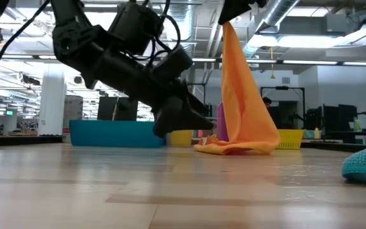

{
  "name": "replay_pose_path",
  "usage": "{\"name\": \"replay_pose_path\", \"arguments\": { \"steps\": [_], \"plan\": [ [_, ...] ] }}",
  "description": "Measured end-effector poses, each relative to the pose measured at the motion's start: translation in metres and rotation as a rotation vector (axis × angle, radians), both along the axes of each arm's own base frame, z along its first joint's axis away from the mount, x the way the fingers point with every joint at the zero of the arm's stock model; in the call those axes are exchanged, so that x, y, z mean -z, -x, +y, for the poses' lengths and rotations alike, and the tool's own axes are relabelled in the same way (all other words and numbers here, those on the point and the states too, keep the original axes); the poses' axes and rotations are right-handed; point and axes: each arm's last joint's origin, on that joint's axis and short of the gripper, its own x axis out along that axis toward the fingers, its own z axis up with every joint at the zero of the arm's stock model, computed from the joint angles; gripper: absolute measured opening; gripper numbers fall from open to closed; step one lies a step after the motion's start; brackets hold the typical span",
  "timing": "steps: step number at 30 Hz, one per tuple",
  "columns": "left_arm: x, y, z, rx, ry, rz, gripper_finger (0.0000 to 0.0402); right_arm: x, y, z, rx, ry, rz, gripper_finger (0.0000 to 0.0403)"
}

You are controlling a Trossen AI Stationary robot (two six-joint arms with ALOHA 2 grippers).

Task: Pick & Place Sports Items
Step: Fold the orange towel

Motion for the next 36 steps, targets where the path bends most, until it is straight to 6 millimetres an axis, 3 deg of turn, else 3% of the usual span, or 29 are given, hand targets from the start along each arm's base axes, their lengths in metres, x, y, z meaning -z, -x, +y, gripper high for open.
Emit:
{"name": "replay_pose_path", "arguments": {
  "steps": [11, 24, 29, 36],
  "plan": [
    [0.002, -0.001, 0.025, -0.011, 0.021, 0.018, 0.0237, 0.0, 0.001, -0.007, 0.025, 0.0, -0.001, 0.0],
    [-0.002, -0.008, 0.023, 0.035, 0.04, -0.012, 0.024, -0.001, 0.0, -0.008, 0.027, 0.001, -0.011, 0.0],
    [0.006, -0.022, 0.022, 0.033, 0.039, -0.003, 0.0241, -0.001, 0.0, -0.008, 0.027, 0.001, -0.014, 0.0],
    [0.012, -0.022, 0.023, 0.006, 0.004, 0.06, 0.0241, 0.0, 0.0, -0.008, 0.018, -0.006, -0.007, 0.0]
  ]
}}
